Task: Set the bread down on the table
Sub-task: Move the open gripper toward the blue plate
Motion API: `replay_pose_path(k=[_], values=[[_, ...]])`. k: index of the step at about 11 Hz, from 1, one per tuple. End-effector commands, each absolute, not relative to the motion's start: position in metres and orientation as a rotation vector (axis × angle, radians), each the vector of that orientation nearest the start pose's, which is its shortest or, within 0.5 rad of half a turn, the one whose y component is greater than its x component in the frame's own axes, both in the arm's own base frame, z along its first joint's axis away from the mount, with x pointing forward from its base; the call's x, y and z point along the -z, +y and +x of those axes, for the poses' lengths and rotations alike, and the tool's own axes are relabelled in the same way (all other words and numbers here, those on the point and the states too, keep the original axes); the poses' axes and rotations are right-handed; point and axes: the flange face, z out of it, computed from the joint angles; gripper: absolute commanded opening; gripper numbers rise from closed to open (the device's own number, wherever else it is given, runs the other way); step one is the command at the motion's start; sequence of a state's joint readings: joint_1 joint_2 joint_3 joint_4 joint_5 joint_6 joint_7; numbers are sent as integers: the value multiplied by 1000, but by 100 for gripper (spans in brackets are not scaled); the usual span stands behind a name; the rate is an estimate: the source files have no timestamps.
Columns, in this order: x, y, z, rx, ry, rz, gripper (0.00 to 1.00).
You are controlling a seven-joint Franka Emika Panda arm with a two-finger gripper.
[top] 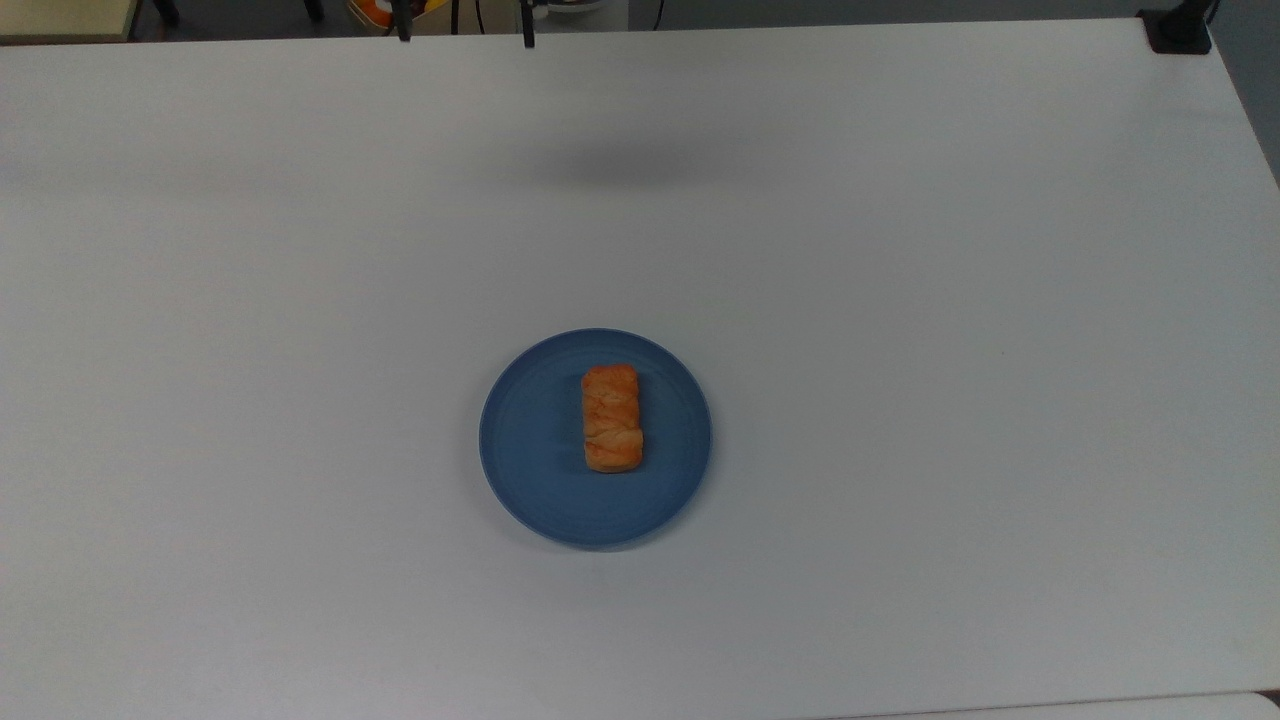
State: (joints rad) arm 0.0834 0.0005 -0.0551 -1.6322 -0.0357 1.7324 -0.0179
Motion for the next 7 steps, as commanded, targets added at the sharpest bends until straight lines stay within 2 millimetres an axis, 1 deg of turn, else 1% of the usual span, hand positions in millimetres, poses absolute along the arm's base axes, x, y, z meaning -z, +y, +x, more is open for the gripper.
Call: replay_pose_path(k=[1,3,4,6,7], values=[[-597,40,610,243,-136,-3151,100],[-573,62,633,326,-123,-3138,100],[-557,73,644,353,-102,-3133,100],[-516,89,664,356,-110,-3138,100],[-501,97,673,394,-102,-3130,100]])
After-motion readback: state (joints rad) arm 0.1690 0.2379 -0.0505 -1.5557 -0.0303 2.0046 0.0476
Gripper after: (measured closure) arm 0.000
